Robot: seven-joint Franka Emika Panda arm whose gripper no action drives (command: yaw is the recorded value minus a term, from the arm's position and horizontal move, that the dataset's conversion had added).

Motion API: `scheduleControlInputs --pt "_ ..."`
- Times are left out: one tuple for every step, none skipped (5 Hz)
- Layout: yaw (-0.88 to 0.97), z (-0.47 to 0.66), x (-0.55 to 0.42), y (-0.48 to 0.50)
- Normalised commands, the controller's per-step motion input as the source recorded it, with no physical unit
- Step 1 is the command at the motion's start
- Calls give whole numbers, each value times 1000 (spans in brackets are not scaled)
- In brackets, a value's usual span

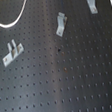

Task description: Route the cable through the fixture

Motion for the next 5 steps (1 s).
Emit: scheduleControlInputs --pt "0 24 -62 29" --pt "-20 40 0 -1" --pt "-666 468 230 56" --pt "-680 481 250 253" --pt "-583 289 141 477"
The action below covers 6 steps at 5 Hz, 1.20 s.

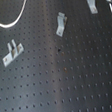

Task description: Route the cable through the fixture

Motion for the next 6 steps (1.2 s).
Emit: scheduleControlInputs --pt "-774 -11 -63 307" --pt "-582 20 -433 44" --pt "0 11 0 0" --pt "-146 377 -31 -121" --pt "-314 261 -190 -7" --pt "-31 125 -176 -9"
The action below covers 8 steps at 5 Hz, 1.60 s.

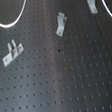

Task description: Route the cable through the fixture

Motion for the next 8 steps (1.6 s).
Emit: scheduleControlInputs --pt "0 234 -382 -74" --pt "-14 212 -322 -120" --pt "-14 80 -123 -16" --pt "-74 146 -37 -1" --pt "-111 343 7 0" --pt "-86 288 5 10" --pt "-54 324 -71 -4" --pt "0 324 -288 -54"
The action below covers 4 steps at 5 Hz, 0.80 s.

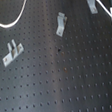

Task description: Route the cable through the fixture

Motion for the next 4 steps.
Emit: scheduleControlInputs --pt "0 304 -442 -90" --pt "0 273 -441 -88" --pt "0 144 -424 -88" --pt "0 2 -53 -11"
